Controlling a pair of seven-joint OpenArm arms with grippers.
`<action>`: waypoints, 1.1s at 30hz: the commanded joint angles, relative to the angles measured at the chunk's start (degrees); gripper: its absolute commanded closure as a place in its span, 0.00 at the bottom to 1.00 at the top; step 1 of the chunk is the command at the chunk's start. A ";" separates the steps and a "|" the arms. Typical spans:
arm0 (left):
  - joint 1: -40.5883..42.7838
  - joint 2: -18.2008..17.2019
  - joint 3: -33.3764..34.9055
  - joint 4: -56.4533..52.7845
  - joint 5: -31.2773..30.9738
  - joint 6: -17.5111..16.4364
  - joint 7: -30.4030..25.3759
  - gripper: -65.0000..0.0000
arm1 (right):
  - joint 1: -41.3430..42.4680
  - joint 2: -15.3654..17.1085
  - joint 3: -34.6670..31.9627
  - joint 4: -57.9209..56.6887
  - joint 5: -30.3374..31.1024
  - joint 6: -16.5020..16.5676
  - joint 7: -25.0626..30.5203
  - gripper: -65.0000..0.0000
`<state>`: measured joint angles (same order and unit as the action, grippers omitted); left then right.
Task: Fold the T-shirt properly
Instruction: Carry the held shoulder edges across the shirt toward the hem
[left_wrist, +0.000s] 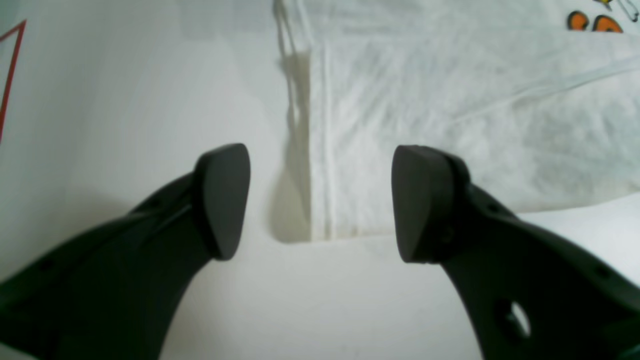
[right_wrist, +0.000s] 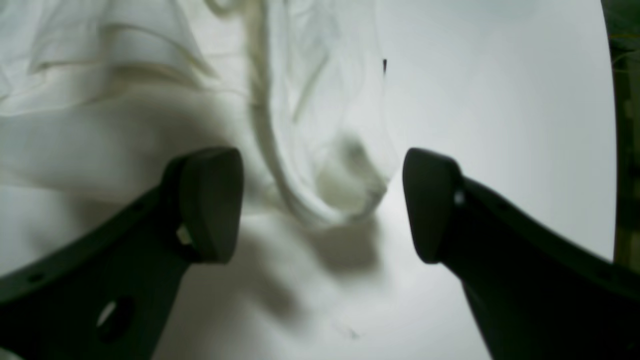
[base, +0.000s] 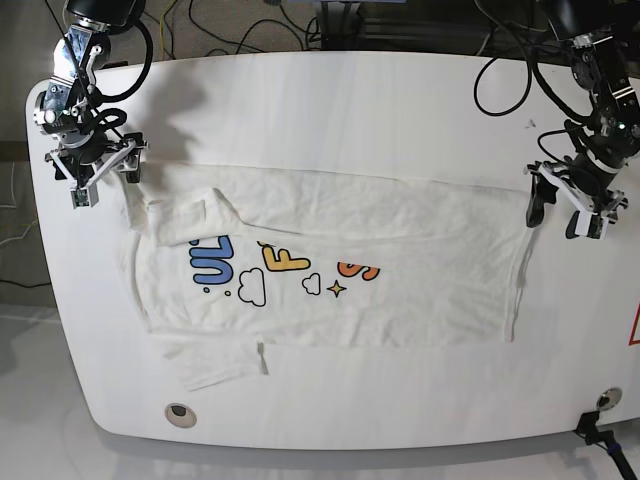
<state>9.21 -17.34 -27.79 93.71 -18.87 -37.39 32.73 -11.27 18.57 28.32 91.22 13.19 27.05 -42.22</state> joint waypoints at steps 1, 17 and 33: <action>-0.73 -0.90 -0.21 1.01 -1.04 -0.11 -1.74 0.35 | 1.55 0.91 0.48 -2.38 0.30 0.78 2.00 0.26; -2.22 -0.81 -0.03 -4.70 -0.95 -0.11 -4.82 0.35 | 1.82 0.82 0.56 -5.37 0.30 4.20 3.58 0.99; -4.42 -0.72 2.16 -16.48 -1.04 -0.11 -7.81 0.35 | 1.55 0.55 0.56 -5.37 0.30 4.20 3.49 1.00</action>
<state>5.06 -16.99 -25.17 77.36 -19.20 -37.65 26.00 -10.04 18.24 28.51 85.06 13.30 31.16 -39.22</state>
